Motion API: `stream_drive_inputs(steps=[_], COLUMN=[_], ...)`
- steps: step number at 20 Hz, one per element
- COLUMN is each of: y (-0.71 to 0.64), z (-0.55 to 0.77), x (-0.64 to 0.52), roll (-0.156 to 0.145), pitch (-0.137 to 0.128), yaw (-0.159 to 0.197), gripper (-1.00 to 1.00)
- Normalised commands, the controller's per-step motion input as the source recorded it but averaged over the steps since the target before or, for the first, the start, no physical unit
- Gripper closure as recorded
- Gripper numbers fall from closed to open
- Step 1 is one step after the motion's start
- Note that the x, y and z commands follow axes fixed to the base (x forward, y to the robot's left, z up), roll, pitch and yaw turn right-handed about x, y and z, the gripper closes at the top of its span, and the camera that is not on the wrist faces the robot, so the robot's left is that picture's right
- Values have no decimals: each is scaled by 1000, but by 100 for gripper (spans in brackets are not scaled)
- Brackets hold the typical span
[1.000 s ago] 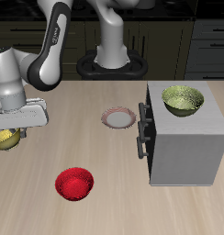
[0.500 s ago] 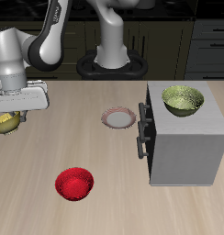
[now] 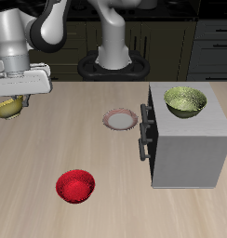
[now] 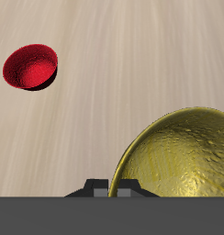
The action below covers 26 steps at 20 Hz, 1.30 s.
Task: Close the bottom drawer of the white cabinet and place the yellow bowl on the plate
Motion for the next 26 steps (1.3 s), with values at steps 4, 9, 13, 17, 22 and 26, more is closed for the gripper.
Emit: stream_drive_inputs(steps=[4,9,13,17,22,26], y=[-96,-118,204,402,348,106], z=[275,133,47,0,-162,-32], x=[-122,-132,-242,-257,-94,71], roll=[-78,-81,8,48,31,-38], pitch=[-12,-5,2,-4,23,-8], yaw=[-23,-26,-39,-8,9,-38], gripper=[100,100,100,100,100,100])
